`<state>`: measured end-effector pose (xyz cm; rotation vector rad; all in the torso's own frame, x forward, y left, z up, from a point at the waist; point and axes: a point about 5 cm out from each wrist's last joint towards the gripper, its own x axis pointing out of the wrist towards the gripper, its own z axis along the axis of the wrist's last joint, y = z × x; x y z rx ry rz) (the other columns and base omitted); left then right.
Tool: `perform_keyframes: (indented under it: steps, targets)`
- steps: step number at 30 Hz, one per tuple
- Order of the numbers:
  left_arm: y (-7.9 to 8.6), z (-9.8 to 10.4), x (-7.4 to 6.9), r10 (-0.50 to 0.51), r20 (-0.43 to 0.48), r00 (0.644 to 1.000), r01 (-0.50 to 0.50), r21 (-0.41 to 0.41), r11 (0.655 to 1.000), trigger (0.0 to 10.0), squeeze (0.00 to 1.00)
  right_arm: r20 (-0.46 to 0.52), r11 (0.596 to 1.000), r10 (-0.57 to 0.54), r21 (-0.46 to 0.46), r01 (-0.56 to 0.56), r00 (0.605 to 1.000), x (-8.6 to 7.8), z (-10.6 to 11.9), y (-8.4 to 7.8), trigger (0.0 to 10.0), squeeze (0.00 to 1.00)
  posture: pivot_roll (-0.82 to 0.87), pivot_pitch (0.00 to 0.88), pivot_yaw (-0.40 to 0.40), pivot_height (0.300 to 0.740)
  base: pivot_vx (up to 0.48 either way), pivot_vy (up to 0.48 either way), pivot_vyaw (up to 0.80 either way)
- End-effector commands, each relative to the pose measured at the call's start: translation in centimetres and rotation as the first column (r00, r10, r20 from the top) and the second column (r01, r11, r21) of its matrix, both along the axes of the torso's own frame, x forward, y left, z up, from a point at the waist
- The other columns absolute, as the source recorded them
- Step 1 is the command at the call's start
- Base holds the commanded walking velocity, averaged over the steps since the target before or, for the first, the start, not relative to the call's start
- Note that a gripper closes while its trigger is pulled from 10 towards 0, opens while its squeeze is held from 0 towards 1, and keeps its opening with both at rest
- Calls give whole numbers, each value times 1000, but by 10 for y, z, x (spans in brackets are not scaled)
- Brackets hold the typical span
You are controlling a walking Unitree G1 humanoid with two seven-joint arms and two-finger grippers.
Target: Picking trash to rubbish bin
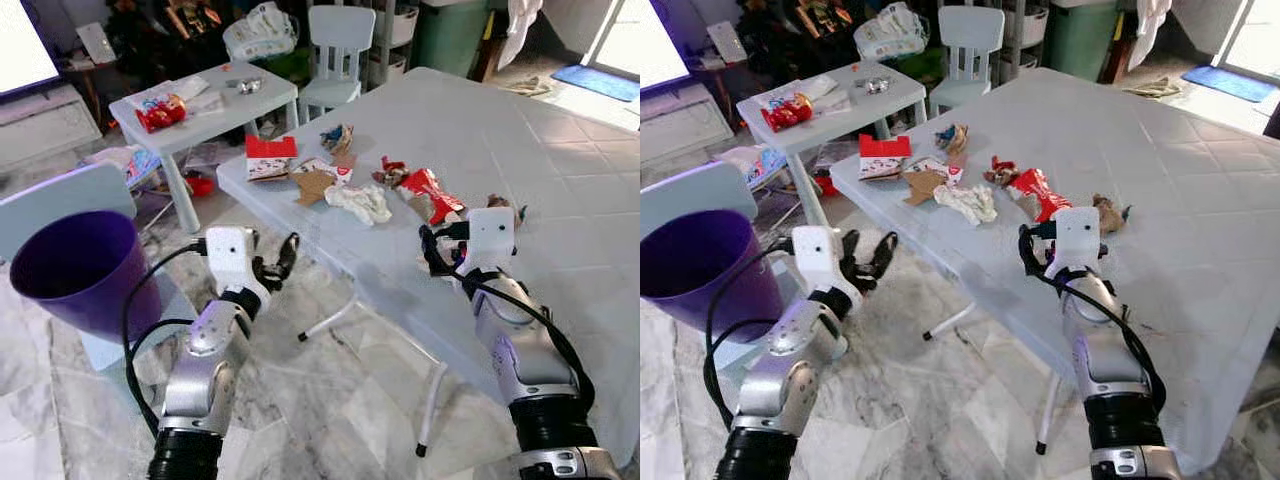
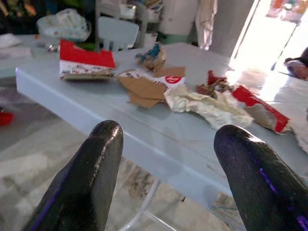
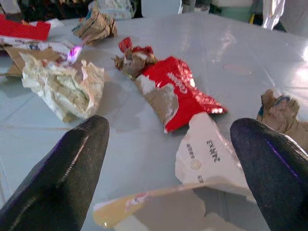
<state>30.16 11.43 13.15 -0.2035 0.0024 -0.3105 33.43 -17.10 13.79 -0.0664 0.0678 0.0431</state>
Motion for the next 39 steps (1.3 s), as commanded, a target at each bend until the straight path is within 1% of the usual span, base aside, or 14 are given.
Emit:
perform_keyframes:
  steps: [1,4,7,8,13,24,31,39]
  targets:
    - [1,4,-2,-10,17,1000,10,14,1000,10000,0,48,1000,-11,-11,12,999,2,10,-1,10000,0,23,54,29,740,0,0,0]
    - [3,6,-1,3,26,1000,-4,10,1000,10000,0,93,1000,-13,-8,14,996,1,16,-2,10000,0,20,55,31,740,0,0,0]
    - [5,9,0,7,37,999,-7,4,1000,10000,0,113,1000,-15,-7,16,993,1,18,-2,10000,0,18,55,31,740,0,0,0]
    - [5,12,2,7,45,999,-7,-2,1000,10000,0,121,1000,-14,-22,17,993,1,20,-2,10000,0,14,54,33,740,0,0,0]
    - [4,14,4,3,53,999,-2,-5,1000,10000,0,129,999,-19,-24,23,992,-1,20,-3,10000,0,9,53,34,740,250,0,0]
    - [0,13,3,-4,46,999,4,-10,1000,10000,0,138,999,-27,-27,31,990,-4,19,-4,10000,0,7,54,33,740,271,0,0]
    - [-1,12,4,-1,35,999,1,-5,1000,10000,0,136,999,-27,-42,33,990,-4,18,-3,10000,0,6,57,31,740,0,0,0]
    - [0,11,4,6,32,999,-5,-3,1000,10000,0,151,998,-38,-39,44,988,-5,20,-4,10000,0,6,57,30,740,0,0,0]
